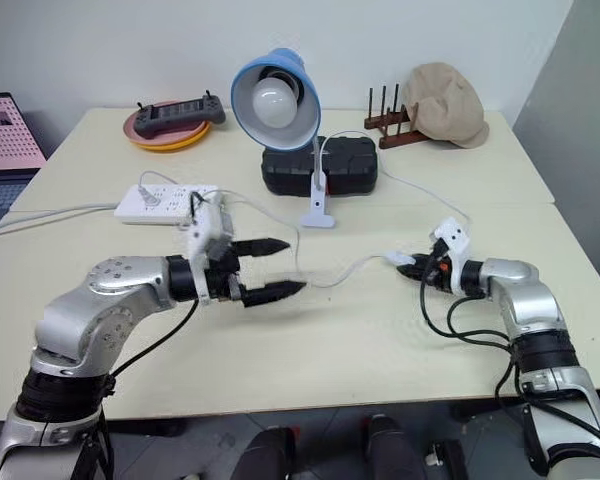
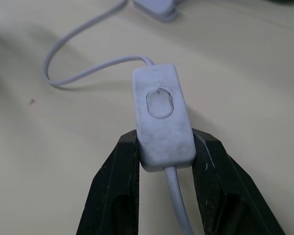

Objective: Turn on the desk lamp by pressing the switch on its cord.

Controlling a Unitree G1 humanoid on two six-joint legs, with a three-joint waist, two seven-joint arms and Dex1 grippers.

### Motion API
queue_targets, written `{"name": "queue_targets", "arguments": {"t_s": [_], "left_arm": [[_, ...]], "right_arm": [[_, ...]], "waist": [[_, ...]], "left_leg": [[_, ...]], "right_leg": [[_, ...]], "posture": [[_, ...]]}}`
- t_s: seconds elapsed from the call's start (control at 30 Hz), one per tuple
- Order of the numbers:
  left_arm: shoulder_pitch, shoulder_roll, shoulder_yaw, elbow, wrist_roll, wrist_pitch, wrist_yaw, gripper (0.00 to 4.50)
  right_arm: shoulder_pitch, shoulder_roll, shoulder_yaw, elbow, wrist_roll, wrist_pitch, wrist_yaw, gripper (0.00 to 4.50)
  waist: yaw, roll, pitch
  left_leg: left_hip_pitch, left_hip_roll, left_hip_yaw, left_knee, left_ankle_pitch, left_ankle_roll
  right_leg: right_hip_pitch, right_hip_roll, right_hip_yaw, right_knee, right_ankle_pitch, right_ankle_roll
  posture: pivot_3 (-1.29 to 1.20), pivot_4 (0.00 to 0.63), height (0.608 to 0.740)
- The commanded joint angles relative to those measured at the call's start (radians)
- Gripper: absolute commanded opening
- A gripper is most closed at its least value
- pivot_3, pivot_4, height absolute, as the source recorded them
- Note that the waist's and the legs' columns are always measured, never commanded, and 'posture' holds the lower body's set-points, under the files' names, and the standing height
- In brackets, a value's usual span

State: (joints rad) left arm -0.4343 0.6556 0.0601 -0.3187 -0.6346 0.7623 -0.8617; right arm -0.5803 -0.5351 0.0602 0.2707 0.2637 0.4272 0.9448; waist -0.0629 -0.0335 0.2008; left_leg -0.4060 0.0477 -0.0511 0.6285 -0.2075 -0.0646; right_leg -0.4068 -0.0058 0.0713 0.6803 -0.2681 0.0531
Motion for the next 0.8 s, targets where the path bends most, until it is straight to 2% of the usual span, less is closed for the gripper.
{"name": "queue_targets", "arguments": {"t_s": [0.03,0.17,0.3,0.43,0.63,0.8], "left_arm": [[0.065,-0.105,0.161,-0.099,-0.237,0.188,0.219,4.50],[0.171,-0.271,0.255,-0.154,-0.581,0.338,0.539,4.50],[0.259,-0.394,0.241,-0.160,-0.761,0.304,0.773,4.50],[0.240,-0.484,0.215,-0.118,-0.809,0.226,0.890,4.50],[0.167,-0.528,0.170,-0.025,-0.838,0.176,0.896,4.50],[0.140,-0.509,0.133,0.016,-0.827,0.182,0.849,4.50]], "right_arm": [[-0.020,0.096,0.010,-0.184,-0.029,-0.029,-0.146,1.10],[0.007,0.158,0.048,-0.293,-0.073,-0.047,-0.221,1.10],[0.036,0.168,0.082,-0.340,-0.118,-0.095,-0.258,1.10],[0.060,0.160,0.096,-0.371,-0.135,-0.131,-0.255,1.10],[0.094,0.150,0.095,-0.427,-0.096,-0.121,-0.228,1.10],[0.118,0.151,0.091,-0.482,-0.056,-0.100,-0.206,1.10]], "waist": [[-0.001,0.000,0.000],[0.006,0.000,0.000],[0.030,0.000,0.000],[0.035,-0.001,0.000],[0.032,-0.001,-0.001],[0.029,-0.001,-0.001]], "left_leg": [[0.000,0.000,0.000,0.000,0.000,0.000],[-0.002,0.000,-0.002,0.001,0.000,0.000],[-0.002,-0.001,-0.002,0.002,0.000,0.000],[-0.001,-0.002,-0.002,0.003,0.000,-0.001],[0.001,-0.002,-0.002,0.002,0.000,-0.001],[0.000,-0.002,-0.001,0.002,0.000,-0.001]], "right_leg": [[0.000,0.000,0.000,0.000,0.000,0.000],[0.000,-0.001,-0.001,0.000,0.000,0.000],[0.001,-0.002,-0.001,0.000,0.000,0.000],[0.002,-0.002,-0.001,-0.001,0.001,0.001],[0.002,-0.001,0.000,-0.001,0.001,0.000],[0.002,-0.001,0.000,-0.001,0.001,0.000]], "posture": [[0.00,0.150,0.740],[0.00,0.150,0.740],[0.00,0.150,0.740],[0.00,0.150,0.740],[0.00,0.150,0.740],[0.00,0.150,0.740]]}}
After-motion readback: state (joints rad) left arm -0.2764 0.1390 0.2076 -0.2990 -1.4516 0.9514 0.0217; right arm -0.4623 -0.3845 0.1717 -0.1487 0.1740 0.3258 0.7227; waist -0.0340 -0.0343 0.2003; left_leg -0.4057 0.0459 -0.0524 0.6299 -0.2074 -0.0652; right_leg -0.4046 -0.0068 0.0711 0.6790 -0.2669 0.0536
